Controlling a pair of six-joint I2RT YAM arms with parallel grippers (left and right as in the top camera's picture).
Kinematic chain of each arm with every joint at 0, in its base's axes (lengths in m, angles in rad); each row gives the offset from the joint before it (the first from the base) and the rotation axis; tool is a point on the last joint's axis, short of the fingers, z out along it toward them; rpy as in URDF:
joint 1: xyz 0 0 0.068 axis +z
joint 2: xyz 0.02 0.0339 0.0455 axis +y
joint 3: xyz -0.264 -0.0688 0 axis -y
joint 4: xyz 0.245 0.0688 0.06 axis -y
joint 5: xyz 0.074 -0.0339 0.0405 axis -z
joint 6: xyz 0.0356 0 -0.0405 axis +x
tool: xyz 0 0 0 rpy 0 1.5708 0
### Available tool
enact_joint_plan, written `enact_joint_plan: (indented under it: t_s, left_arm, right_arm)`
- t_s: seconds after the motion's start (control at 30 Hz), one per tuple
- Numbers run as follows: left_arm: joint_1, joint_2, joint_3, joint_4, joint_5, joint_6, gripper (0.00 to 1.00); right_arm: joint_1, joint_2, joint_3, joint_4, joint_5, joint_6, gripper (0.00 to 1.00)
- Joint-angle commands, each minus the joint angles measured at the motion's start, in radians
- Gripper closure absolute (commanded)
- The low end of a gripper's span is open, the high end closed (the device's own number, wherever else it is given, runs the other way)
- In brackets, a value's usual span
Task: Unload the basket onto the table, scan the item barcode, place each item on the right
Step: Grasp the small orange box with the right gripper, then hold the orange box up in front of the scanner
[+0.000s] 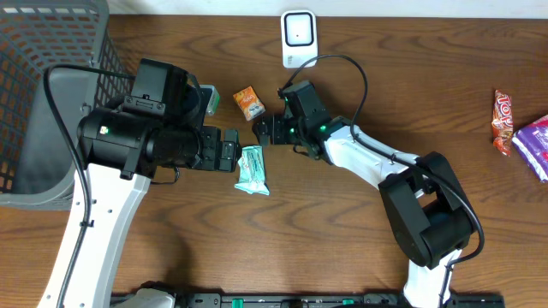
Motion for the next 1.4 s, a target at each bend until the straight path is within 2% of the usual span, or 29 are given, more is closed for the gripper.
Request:
enact_joint_plan:
  t_s: [0.0,0.17,0.3,0.4,0.67,0.8,0.93,1.0,1.13,1.3,1.37]
  left_arm:
    - [-0.001,0.004,-0.004,-0.004,-0.003,0.013,0.02]
    - [-0.001,0.004,-0.004,-0.005,-0.003,0.013,0.02]
    - [-0.001,0.004,-0.004,-0.005,-0.003,0.013,0.02]
    - [-0.001,0.004,-0.004,-0.005,-0.003,0.013,0.02]
    - [-0.001,0.004,-0.004,-0.005,-0.003,0.013,0.02]
    - [-0.001,0.004,-0.004,-0.005,-0.003,0.013,0.02]
    - [-0.001,0.004,-0.004,-0.005,-0.003,0.013,0.02]
    - [-0.001,0.004,-0.004,-0.004,-0.003,0.013,0.02]
    - [-0.001,0.004,-0.004,-0.005,-0.003,0.013,0.02]
    - [-0.001,0.004,-0.004,-0.005,-0.003,0.013,0.02]
    - [-0.001,0.004,-0.004,-0.005,-0.003,0.013,0.02]
  right_arm:
    - [0.006,0.012,-0.001,0.064,0.013,0.015,0.07]
    - [0.0,0.013,-0.001,0.139,0.058,0.015,0.14]
    - [-0.001,0.031,0.0,0.215,0.056,0.004,0.15]
    - [-0.017,0.055,0.026,0.241,0.001,0.013,0.23]
    - [-0.099,0.144,0.307,-0.003,-0.216,-0.028,0.22]
    - [-0.104,0.225,0.457,-0.132,-0.243,-0.061,0.19]
    - [-0.102,0.319,0.537,-0.156,-0.276,-0.06,0.19]
    - [-0.101,0.36,0.556,-0.157,-0.28,-0.06,0.24]
    - [-0.103,0.411,0.557,-0.15,-0.28,-0.033,0.43]
    - [-0.105,0.428,0.557,-0.15,-0.298,-0.051,0.48]
    - [-0.1,0.428,0.557,-0.151,-0.325,-0.057,0.53]
